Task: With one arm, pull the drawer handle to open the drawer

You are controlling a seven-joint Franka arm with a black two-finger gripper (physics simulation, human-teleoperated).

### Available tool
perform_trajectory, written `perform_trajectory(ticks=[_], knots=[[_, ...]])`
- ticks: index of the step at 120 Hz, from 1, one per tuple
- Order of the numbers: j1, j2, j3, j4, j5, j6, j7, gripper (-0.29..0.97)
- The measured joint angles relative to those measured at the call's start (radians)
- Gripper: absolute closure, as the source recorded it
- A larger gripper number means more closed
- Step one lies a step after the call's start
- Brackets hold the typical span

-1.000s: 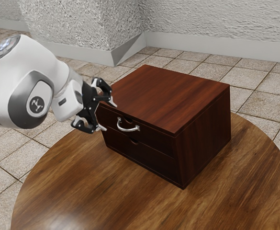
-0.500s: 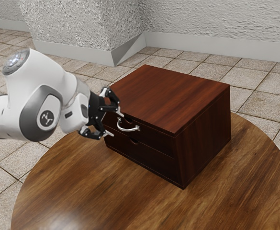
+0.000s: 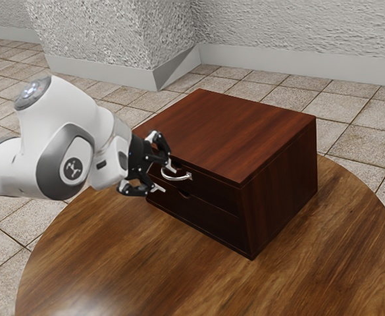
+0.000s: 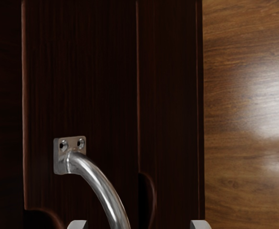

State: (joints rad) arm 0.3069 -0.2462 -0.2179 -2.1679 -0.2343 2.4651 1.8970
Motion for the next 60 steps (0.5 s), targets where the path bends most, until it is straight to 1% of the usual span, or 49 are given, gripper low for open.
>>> perform_trajectory(ticks=[60], knots=[[0.000,0.015,0.000,0.000,-0.007,0.010,0.016,0.56]])
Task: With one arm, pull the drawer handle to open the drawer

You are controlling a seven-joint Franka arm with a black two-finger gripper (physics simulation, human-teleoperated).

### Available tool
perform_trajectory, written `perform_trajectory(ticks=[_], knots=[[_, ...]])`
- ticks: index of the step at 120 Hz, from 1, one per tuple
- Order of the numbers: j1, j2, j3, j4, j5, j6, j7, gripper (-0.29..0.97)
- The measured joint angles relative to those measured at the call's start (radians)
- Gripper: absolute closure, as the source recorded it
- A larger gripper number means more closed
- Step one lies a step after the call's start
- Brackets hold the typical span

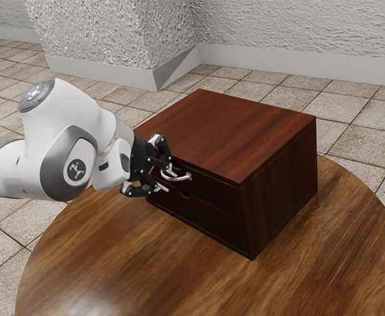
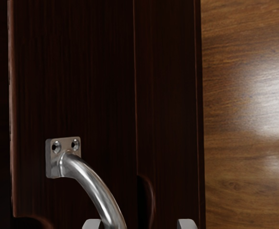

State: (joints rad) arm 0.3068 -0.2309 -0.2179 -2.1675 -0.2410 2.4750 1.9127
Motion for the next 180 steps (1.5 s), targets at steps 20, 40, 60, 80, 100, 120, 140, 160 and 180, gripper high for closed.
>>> perform_trajectory(ticks=[20,40,60,80,100,120,140,160,180], knots=[[0.000,-0.001,0.001,-0.004,-0.003,0.001,0.003,0.59],[0.000,-0.009,0.003,-0.015,-0.009,0.002,0.006,0.61],[0.000,-0.026,0.004,-0.033,-0.012,0.002,0.008,0.62],[0.000,-0.054,0.006,-0.058,-0.012,0.000,0.009,0.63],[0.000,-0.078,0.007,-0.081,-0.015,-0.001,0.010,0.63],[0.000,-0.101,0.013,-0.104,-0.018,-0.003,0.011,0.63],[0.003,-0.126,0.014,-0.128,-0.020,-0.005,0.012,0.63],[0.001,-0.142,0.021,-0.144,-0.020,-0.008,0.013,0.64],[0.001,-0.163,0.020,-0.162,-0.021,-0.012,0.013,0.66]])
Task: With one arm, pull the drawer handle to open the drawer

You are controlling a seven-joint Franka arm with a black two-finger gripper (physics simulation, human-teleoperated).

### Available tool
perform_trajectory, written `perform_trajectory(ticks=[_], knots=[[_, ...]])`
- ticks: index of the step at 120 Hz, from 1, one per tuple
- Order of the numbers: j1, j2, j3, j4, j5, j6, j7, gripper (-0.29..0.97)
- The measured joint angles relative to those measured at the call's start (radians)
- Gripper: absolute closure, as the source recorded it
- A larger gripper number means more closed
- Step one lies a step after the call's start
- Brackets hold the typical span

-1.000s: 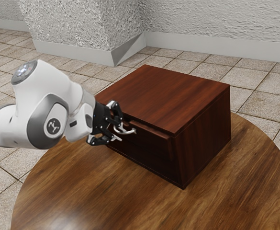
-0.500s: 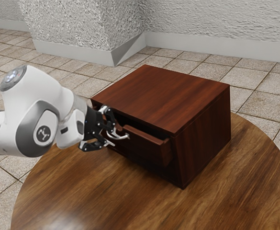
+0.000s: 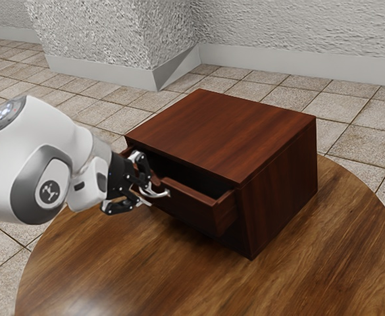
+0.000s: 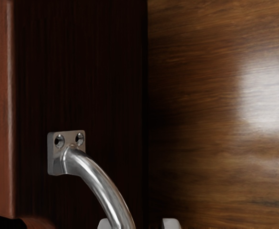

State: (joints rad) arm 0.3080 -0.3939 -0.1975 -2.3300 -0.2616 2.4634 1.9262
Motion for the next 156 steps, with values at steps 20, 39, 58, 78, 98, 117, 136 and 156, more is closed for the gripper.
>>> perform_trajectory(ticks=[20,39,58,78,98,117,136,156], knots=[[0.001,-0.020,0.000,-0.017,-0.001,-0.002,0.001,0.66],[0.004,-0.046,0.000,-0.036,-0.001,-0.005,0.001,0.68],[0.006,-0.074,0.000,-0.055,0.000,-0.015,0.000,0.71],[0.008,-0.092,0.000,-0.072,-0.002,-0.017,0.000,0.70],[0.009,-0.119,0.001,-0.094,-0.006,-0.019,0.001,0.71],[0.011,-0.138,0.002,-0.108,-0.009,-0.025,0.001,0.71],[0.012,-0.161,0.002,-0.127,-0.010,-0.027,0.002,0.71],[0.013,-0.186,0.004,-0.142,-0.013,-0.037,0.002,0.73]])
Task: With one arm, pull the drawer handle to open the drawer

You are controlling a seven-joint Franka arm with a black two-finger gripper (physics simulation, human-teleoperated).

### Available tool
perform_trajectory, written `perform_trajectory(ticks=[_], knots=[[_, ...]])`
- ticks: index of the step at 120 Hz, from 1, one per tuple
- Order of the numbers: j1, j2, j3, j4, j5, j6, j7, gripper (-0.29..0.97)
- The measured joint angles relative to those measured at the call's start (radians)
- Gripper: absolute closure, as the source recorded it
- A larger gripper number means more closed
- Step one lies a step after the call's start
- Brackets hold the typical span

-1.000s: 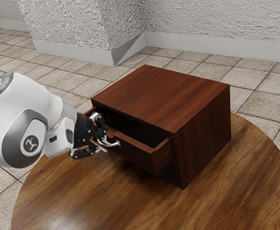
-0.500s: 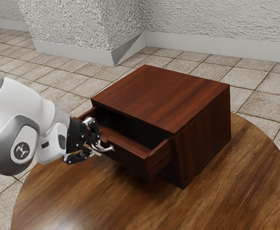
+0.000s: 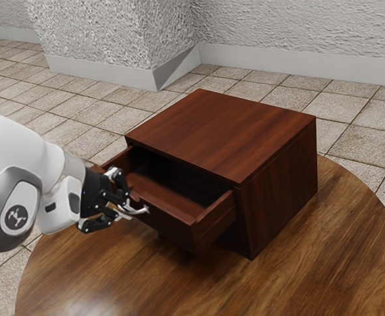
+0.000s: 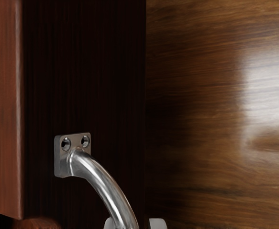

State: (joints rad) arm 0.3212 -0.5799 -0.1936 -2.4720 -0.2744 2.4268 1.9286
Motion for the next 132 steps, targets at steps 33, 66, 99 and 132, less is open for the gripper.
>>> perform_trajectory(ticks=[33,66,99,132], knots=[[-0.001,-0.032,0.005,-0.021,0.000,-0.015,0.000,0.74],[-0.002,-0.071,0.012,-0.046,-0.002,-0.025,0.000,0.77],[-0.007,-0.117,0.013,-0.059,0.000,-0.047,-0.004,0.78],[-0.014,-0.293,0.063,-0.048,0.001,-0.166,-0.002,0.46]])
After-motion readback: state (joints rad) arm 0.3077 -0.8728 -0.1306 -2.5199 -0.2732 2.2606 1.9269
